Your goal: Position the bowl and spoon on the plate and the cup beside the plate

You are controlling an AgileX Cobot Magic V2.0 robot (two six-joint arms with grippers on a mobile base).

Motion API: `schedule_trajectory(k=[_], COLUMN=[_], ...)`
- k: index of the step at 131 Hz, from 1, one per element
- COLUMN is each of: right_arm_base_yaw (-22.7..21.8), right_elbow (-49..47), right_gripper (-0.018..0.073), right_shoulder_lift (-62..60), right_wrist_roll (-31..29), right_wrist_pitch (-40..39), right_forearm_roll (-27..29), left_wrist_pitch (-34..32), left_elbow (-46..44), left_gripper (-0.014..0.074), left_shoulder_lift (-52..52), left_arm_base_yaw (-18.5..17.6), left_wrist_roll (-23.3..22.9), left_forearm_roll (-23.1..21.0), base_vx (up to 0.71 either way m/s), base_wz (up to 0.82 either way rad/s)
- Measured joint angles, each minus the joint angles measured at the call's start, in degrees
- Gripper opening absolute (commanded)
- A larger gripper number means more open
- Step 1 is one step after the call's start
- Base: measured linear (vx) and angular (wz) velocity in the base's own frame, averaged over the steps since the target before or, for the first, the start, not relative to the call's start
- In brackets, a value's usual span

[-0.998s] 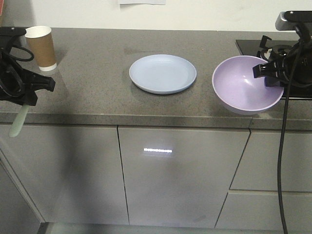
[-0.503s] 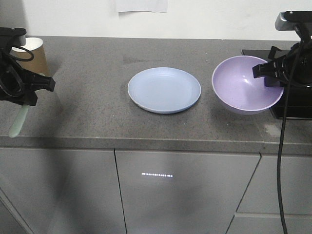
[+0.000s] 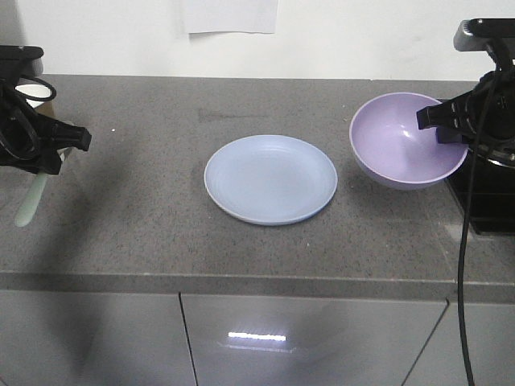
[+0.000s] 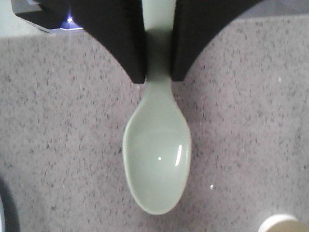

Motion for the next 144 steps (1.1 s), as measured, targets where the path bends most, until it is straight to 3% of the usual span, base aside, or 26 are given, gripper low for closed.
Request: schedule_trajectory(k=[144], right_arm_base_yaw=[0.0], right_elbow=[0.0], right_gripper=[-0.0004], right_shoulder_lift=[0.0], right_wrist_roll=[0.0], right_wrist_pitch=[-0.1], right_forearm_roll=[0.0], left_wrist_pitch=[0.0], left_elbow=[0.0], left_gripper=[-0.0008], left_shoulder_lift=[0.0], left_arm_base_yaw=[0.0], left_wrist_roll=[0.0], left_forearm_roll=[0.0], base_vx=[0.12], base_wz=[-0.02])
